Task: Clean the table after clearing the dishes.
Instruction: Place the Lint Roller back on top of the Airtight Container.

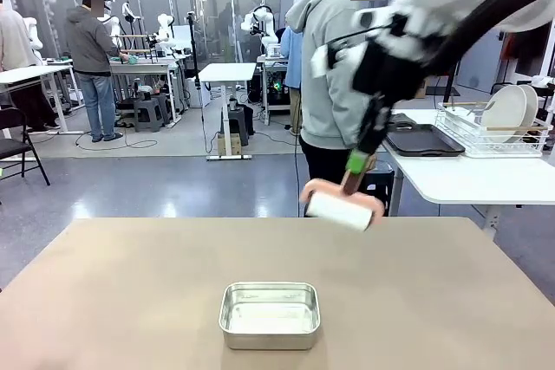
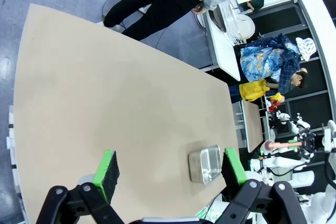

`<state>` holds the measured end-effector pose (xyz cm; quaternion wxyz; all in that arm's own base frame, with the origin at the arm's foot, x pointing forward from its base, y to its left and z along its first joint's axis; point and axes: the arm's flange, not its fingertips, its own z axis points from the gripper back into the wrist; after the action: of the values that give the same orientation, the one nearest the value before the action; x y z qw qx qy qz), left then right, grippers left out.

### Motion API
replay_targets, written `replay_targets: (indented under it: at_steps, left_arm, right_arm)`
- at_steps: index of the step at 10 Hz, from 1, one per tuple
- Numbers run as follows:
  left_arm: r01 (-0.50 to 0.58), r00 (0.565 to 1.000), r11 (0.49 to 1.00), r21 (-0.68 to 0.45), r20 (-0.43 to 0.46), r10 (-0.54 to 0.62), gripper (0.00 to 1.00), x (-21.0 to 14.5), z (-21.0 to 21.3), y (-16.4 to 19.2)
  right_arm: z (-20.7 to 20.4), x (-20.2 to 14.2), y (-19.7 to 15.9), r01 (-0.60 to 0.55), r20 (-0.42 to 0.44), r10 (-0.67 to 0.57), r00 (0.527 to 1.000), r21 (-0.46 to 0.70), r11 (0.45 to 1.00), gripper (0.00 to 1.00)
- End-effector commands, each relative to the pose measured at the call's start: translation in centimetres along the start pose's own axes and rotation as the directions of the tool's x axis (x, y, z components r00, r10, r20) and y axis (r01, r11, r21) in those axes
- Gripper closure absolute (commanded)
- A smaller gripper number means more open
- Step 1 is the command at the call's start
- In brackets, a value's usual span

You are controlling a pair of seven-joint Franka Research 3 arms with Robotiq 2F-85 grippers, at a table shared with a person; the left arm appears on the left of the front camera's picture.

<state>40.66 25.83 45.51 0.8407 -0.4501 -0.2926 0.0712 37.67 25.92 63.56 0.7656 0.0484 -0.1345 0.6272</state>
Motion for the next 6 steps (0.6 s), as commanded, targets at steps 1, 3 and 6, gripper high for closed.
replay_targets:
  at_steps: [1, 3, 6]
  left_arm:
    - [0.005, 1.000, 1.000, -0.003, -0.003, -0.005, 0.00, 0.2, 0.3, -0.1]
    - [0.005, 1.000, 1.000, -0.003, -0.003, -0.005, 0.00, 0.2, 0.3, -0.1]
    - [0.005, 1.000, 1.000, -0.003, -0.003, -0.005, 0.00, 0.2, 0.3, -0.1]
  right_arm:
    - [-2.7, 3.2, 0.4, -0.125, -0.080, 0.126, 0.989, 0.018, 0.992, 0.79]
    - [-5.7, 6.4, 2.3, -0.141, -0.104, 0.148, 0.983, 0.069, 0.988, 0.79]
    - [-8.8, 7.5, 3.6, -0.090, -0.178, 0.094, 0.980, 0.029, 0.996, 0.79]
